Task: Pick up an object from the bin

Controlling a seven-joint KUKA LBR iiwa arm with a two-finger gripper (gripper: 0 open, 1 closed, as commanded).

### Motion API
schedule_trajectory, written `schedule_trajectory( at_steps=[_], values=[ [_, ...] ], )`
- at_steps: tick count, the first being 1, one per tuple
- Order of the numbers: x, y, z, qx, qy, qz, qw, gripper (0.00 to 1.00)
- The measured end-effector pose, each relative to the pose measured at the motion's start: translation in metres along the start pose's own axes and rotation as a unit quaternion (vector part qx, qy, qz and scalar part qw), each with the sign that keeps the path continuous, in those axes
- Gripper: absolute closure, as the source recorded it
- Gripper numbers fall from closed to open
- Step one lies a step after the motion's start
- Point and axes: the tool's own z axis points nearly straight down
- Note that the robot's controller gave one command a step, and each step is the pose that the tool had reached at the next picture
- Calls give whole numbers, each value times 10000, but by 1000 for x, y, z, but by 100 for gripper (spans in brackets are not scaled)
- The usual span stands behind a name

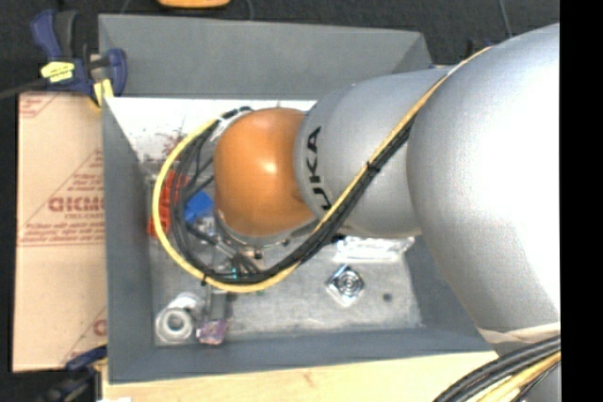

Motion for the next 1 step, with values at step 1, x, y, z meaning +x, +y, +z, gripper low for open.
schedule_trajectory(
  at_steps=[1],
  values=[
    [24, 4, 57, -3, -94, -2113, 9774, 0]
  ],
)
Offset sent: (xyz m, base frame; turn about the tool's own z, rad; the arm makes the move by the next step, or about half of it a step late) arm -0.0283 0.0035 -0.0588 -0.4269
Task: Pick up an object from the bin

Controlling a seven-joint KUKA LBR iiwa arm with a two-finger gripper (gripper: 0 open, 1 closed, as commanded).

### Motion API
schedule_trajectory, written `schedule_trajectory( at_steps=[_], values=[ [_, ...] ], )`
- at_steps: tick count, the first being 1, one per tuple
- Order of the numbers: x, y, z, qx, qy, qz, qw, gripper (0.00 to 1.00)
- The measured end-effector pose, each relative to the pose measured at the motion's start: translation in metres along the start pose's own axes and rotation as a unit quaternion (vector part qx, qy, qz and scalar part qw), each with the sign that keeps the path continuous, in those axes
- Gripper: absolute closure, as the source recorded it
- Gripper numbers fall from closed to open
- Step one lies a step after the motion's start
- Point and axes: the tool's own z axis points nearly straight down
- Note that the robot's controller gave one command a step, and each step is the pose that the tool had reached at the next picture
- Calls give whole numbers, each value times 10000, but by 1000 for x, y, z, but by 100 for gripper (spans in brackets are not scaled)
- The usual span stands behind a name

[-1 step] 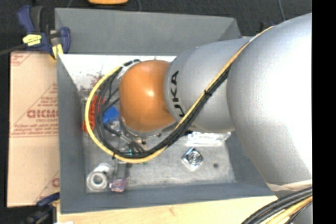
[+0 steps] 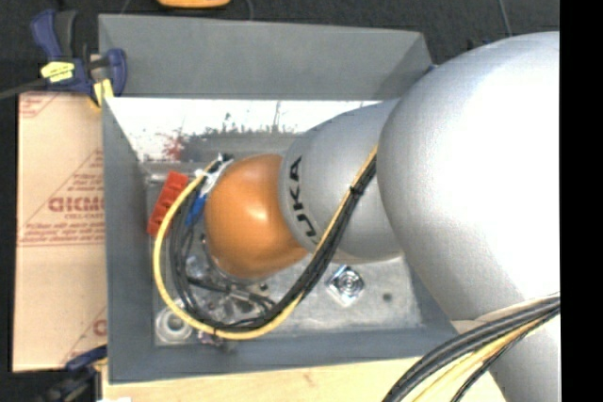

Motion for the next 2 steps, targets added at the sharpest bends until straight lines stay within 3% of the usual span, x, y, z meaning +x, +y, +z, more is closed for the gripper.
schedule_trajectory(
  at_steps=[1, 2],
  values=[
    [-13, 30, -29, -17, 38, -1665, 9860, 0],
    [-12, -26, -45, -11, 37, -2194, 9756, 0]
  ],
)
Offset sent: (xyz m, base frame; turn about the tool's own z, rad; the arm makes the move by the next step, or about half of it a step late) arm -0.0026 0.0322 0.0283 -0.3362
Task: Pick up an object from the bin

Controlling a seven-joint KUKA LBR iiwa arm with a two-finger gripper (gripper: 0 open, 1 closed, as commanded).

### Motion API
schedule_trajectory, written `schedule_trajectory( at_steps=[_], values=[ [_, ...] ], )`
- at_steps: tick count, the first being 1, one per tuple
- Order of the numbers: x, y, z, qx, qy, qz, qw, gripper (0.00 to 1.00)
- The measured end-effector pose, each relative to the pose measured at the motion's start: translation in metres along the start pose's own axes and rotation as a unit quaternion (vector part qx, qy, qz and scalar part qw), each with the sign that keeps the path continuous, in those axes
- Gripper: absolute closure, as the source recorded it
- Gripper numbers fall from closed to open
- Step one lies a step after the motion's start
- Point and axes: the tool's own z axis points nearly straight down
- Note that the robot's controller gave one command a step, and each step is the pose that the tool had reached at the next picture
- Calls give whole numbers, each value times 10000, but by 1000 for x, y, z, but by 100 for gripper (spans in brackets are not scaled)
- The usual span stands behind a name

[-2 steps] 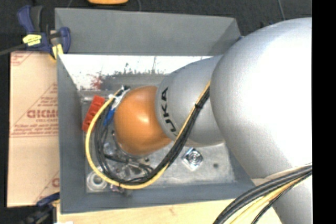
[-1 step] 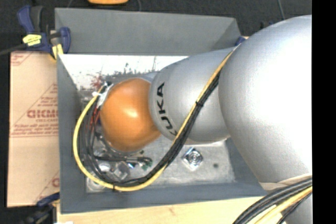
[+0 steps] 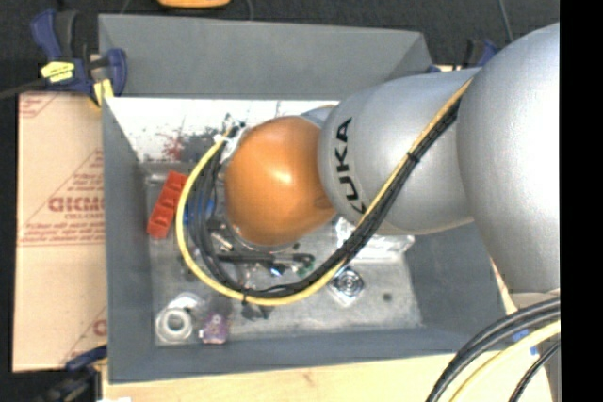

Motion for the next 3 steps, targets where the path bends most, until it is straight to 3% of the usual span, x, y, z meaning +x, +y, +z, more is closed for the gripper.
schedule_trajectory(
  at_steps=[1, 2, 3],
  values=[
    [-34, 43, 47, -9, 33, -1749, 9846, 0],
    [23, 23, 47, -24, 27, -3337, 9427, 0],
    [21, 24, 47, -30, 19, -3321, 9432, 100]
  ],
)
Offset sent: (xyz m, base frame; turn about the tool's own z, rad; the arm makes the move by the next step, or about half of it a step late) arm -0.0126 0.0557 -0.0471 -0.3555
